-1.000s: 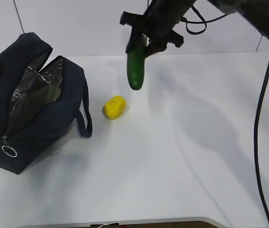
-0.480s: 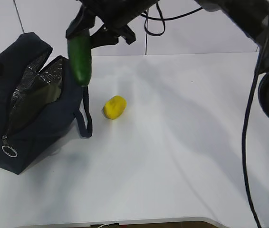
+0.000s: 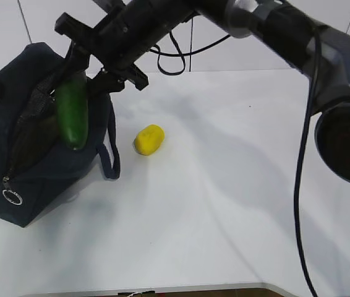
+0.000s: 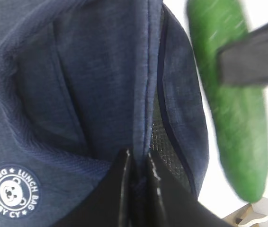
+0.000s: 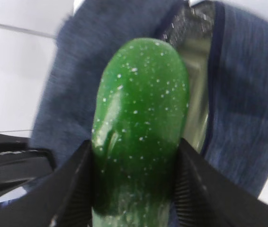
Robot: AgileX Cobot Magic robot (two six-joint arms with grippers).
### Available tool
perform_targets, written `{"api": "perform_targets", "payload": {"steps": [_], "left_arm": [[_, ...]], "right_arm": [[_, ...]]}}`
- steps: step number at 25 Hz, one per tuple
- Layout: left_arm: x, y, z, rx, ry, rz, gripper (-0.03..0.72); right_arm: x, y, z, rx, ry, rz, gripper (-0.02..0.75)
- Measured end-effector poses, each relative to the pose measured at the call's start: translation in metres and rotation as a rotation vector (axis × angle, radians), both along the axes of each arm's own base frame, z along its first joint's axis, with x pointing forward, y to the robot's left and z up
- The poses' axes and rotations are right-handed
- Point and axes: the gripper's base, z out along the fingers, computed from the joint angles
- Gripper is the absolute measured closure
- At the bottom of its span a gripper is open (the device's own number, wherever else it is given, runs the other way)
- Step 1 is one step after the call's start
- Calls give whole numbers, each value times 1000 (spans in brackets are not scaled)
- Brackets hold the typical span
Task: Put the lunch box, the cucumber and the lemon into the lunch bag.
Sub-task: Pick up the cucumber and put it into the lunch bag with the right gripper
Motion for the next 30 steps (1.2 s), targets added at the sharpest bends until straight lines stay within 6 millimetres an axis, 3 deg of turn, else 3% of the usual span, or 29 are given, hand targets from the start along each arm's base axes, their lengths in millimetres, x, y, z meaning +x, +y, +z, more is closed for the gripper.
{"api": "perform_targets", "payload": {"steps": [11,20,30], "left_arm": [[-2,-1,0,-9,19,-16,673],[-2,-2,0,-13,22,-18,673],[-2,-2,0,-15,22,-18,673]], "right_arm": [[1,29,-41,132,151,-9,373],[16,32,-40,186,39,-136,370],[18,32,-42,172,3,-136,297]]}}
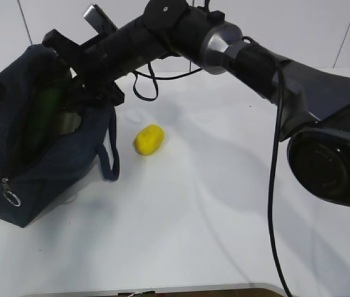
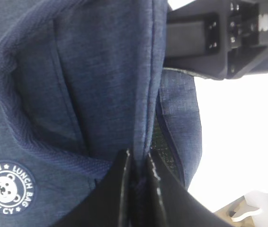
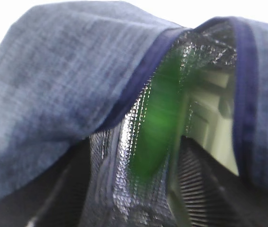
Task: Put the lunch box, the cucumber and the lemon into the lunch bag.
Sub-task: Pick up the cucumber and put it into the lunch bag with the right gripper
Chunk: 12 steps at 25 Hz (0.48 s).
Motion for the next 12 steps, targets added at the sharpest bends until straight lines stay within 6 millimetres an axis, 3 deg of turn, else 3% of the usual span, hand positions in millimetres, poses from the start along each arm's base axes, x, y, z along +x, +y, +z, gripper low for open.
{"api": "perform_targets", "payload": {"steps": [7,12], "left_arm": [[0,0,0,0,0,0,673],[0,0,0,0,0,0,673]], "right_arm": [[-3,-1,-2,-30,-22,47,255],[-14,-5,-1,-89,6,188,248]]}}
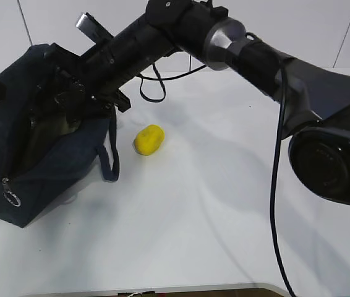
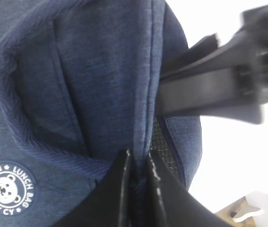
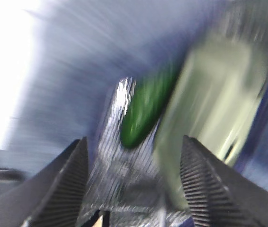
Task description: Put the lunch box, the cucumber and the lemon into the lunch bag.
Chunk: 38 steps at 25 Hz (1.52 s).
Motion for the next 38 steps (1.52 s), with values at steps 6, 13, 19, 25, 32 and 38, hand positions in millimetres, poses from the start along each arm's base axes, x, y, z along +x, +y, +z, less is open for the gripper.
{"api": "perform_targets", "payload": {"steps": [6,13,19,25,32,38], "left_arm": [[0,0,0,7,-3,1,673],[0,1,0,12,-5,0,673],[0,1,0,14,-5,-1,673],[0,1,-1,16,-5,-1,673],[0,1,-1,15,-3,-2,673],[0,1,-1,15,-3,-2,673]], "right_arm": [[-1,-8,37,-43,-181,29,247],[-3,-25,87,-36,-378,-12,247],[0,-48,112,-200,-514,-117,247],[4,-58,111,-296,-511,-165,247],[1,-79,72,-562,-343,-200,246],[-4,-83,44,-586,-65,-407,246]]}}
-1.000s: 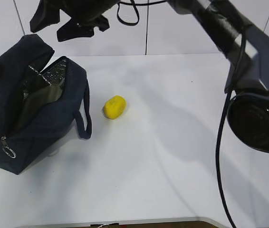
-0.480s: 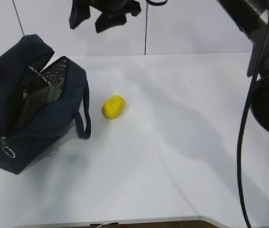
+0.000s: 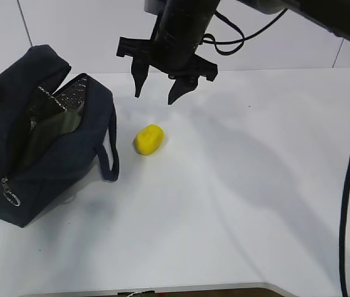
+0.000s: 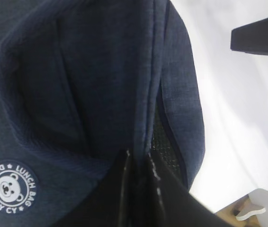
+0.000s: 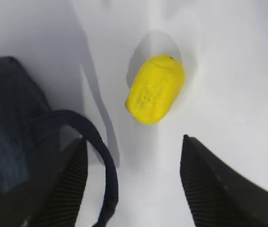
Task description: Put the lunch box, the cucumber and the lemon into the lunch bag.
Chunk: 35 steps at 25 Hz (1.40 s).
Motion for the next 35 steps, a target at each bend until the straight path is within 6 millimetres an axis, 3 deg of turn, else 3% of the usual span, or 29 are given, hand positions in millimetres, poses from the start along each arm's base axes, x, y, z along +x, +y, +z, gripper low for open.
{"api": "perform_targets", "payload": {"steps": [5,11,17,24,35], "left_arm": [[0,0,0,0,0,0,673],[0,0,0,0,0,0,673],[0,0,0,0,0,0,673],[0,0,0,2,-2,-3,673],[0,0,0,3,-4,-6,673]], "right_arm": [[6,2,-18,34,84,-192,246],[10,4,-37,31,134,-281,247],[12,15,-43,52,83,-281,242],[16,22,-57,64,71,-282,118],[22,23,-77,50,84,-330,109]]}}
